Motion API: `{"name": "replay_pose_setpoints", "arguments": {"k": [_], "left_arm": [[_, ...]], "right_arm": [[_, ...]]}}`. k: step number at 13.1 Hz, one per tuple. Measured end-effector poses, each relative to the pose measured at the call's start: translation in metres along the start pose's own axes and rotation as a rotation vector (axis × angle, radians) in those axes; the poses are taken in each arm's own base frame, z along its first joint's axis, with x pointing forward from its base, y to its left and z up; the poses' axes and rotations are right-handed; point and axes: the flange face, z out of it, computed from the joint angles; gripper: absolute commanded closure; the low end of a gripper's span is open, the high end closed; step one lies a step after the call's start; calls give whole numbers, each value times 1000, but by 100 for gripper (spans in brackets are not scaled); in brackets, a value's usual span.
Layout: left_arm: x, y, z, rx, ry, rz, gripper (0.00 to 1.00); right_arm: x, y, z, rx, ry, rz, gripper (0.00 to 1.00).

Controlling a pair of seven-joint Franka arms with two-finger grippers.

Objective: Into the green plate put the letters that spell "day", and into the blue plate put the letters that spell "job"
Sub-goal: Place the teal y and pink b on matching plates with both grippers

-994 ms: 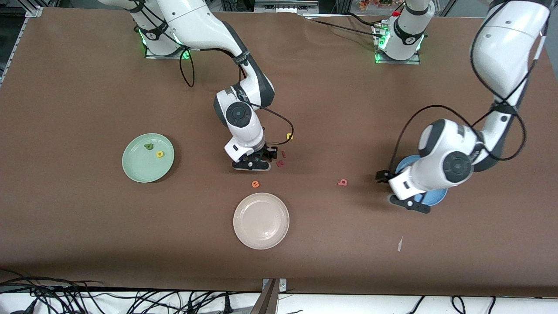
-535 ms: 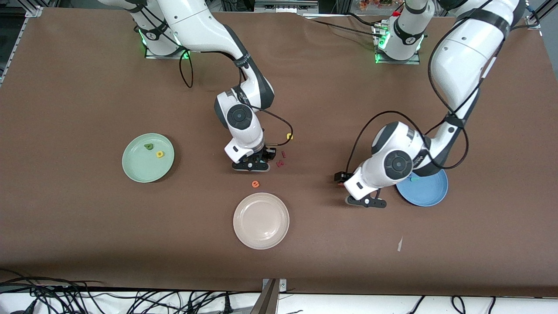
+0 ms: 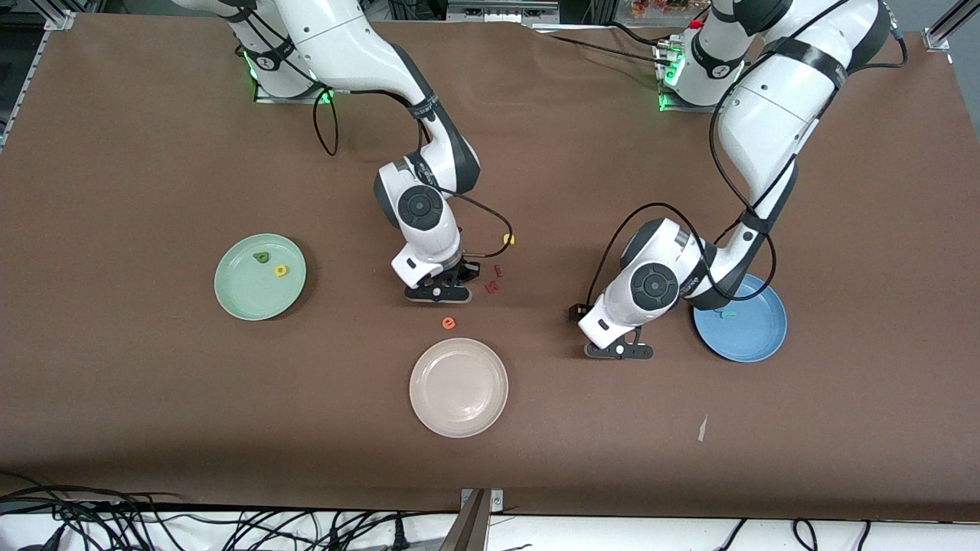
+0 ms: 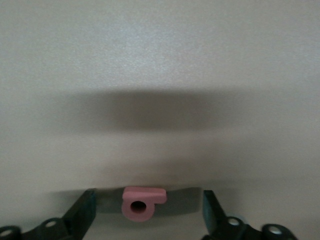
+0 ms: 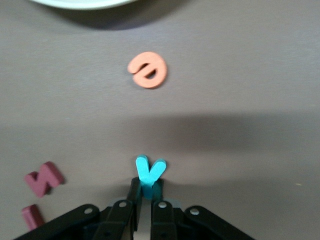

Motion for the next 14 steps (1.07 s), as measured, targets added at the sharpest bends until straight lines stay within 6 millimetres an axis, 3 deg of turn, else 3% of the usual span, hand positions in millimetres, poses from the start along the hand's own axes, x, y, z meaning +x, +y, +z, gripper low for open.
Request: {"name": "replay_pose_setpoints", "arguments": {"k": [3,6,8,10,12,14], "left_arm": [[2,-2,-2,10,9,1,45],[3,-1,-4,16,18,10,61],[4,0,-7,16,22,11,72],[4,0,-8,16,24,12,78],[4,0,-8,16,24,11,82],[7,-4,-10,21,26,8,83]], "right_arm": [[20,19,-23,-47,-34,-1,98],[49,69,-78,-105,-96,-55,98],[68,124,-110,-146,-155,-93,98],[85,192,-125,-169,-194,-143,98],[91,258,-123,-181,-234,-187,98],[86,311,-102,-183,-264,-201,98]]}}
